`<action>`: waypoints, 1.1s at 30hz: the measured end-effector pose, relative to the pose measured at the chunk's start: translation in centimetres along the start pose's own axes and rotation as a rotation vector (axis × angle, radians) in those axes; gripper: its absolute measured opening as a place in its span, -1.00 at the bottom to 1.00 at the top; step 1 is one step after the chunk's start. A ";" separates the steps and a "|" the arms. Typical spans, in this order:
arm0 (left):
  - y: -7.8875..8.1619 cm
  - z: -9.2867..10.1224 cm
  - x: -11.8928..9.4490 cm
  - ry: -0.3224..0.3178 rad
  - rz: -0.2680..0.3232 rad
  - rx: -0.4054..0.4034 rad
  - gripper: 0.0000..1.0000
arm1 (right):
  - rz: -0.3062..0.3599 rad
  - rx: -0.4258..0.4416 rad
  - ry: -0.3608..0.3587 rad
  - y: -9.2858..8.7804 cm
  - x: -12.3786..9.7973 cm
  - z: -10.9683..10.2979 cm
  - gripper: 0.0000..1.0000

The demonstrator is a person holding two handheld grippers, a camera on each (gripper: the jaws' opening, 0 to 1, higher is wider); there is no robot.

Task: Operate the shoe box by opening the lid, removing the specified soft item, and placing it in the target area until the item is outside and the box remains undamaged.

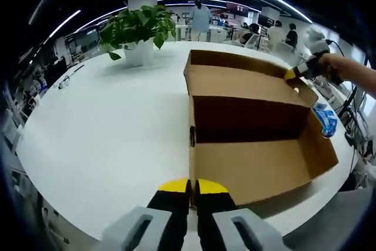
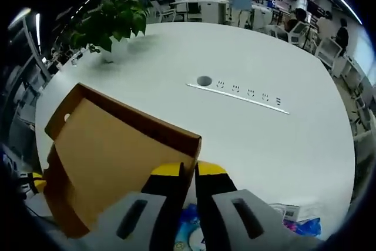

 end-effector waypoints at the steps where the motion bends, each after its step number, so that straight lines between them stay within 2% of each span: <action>1: 0.0 0.0 0.0 0.000 0.000 0.000 -0.96 | 0.009 0.005 0.000 0.2 -0.2 0.0 -0.90; 15: 0.0 0.1 0.0 0.000 -0.001 0.003 -0.96 | 0.120 0.011 0.004 1.6 -3.0 0.1 -0.92; 25: 0.1 0.4 -0.1 -0.004 -0.004 0.006 -0.95 | 0.221 0.029 0.007 1.9 -5.4 -0.1 -0.93; 33: 0.1 0.7 -0.3 -0.004 -0.007 0.014 -0.95 | 0.273 0.018 0.008 2.1 -6.9 -0.3 -0.93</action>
Point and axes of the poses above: the point that each gripper's makers call its tool centre point, and the gripper's own axes: x roughly forward along the fingers, z roughly to its right, y roughly out of its top, the point moved 2 cm from there along -x, roughly backward along the fingers, and after that the axes turned 12 degrees about -y, right-handed, at the moved point
